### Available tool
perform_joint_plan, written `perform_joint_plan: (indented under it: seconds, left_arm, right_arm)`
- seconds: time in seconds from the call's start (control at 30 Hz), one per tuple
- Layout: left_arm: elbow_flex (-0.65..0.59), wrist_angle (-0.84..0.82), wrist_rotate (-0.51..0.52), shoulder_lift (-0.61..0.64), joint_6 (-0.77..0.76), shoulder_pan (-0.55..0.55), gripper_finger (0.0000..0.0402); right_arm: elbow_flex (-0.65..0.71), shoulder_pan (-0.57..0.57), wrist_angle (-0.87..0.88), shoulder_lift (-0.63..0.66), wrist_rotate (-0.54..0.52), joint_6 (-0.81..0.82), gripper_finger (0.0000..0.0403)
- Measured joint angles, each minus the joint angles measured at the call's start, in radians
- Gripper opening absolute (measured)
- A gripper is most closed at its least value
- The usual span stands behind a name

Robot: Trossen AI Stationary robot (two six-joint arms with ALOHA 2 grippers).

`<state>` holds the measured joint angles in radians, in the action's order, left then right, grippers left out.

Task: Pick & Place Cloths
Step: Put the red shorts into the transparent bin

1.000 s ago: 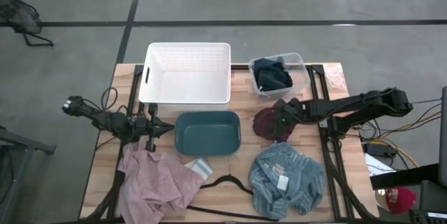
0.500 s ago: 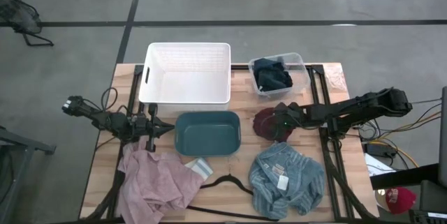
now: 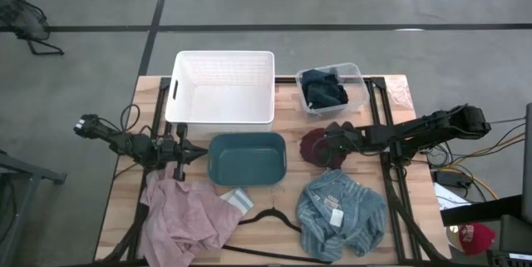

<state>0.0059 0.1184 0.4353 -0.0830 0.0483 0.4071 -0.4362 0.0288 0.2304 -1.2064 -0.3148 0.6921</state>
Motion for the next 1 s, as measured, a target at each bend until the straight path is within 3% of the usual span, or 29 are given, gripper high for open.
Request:
perform_joint_plan:
  seconds: [0.47,1.0]
  left_arm:
    - [0.0,0.0,0.0,0.0,0.0,0.0,0.0026]
    - [0.0,0.0,0.0,0.0,0.0,0.0,0.0026]
  right_arm:
    - [0.0,0.0,-0.046,0.0,0.028,-0.072,0.0019]
    - [-0.077,-0.001,-0.056,0.001,0.036,-0.173,0.0016]
